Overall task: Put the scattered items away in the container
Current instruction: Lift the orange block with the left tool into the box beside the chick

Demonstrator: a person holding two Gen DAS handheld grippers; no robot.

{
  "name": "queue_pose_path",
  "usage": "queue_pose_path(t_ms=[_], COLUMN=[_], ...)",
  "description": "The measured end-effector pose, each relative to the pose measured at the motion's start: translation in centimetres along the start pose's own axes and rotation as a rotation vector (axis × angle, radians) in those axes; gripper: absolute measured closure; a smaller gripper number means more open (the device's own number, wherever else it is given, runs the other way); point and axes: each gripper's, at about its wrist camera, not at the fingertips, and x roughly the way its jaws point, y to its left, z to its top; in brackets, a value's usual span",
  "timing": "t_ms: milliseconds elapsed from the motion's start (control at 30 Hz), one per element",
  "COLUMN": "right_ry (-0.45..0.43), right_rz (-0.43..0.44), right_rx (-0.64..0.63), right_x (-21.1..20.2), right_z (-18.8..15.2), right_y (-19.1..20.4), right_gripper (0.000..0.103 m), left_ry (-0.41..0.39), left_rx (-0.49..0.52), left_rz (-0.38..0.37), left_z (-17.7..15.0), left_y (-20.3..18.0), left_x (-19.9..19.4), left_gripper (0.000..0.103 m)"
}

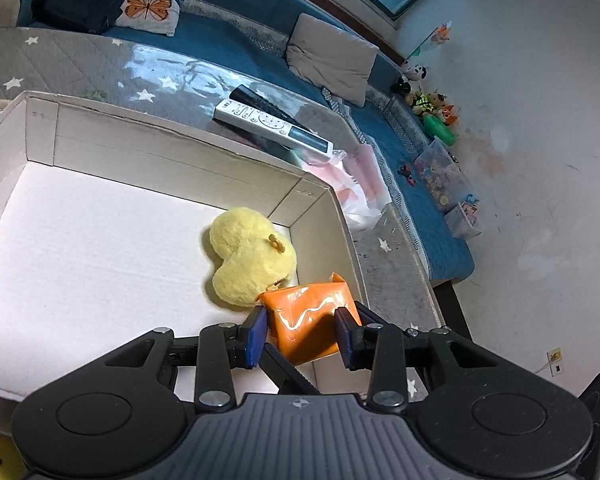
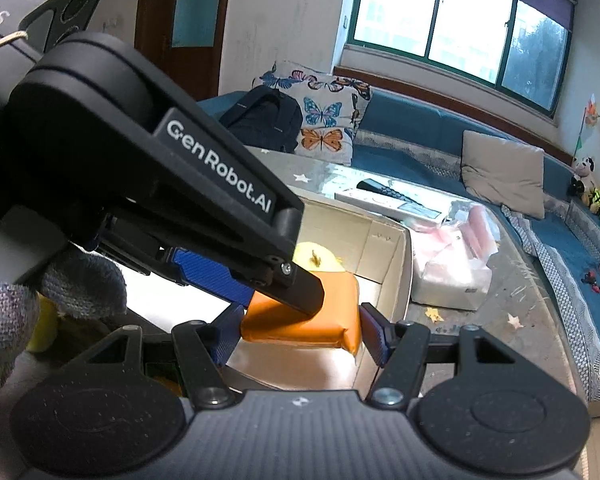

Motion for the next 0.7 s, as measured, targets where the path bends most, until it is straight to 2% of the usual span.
queue_pose_path(t_ms=[700], right_ry=[-0.005], right_rz=[-0.014], right_rx=[-0.002], right_x=[0.1], right_z=[-0.3], right_y=[0.1], right_gripper=[0.039], left_ry=[0.013], left_rx=[0.012], left_rz=[0.011], left_z=[-0.2], left_y=[0.2], left_x=[1.1], left_gripper=[0.064])
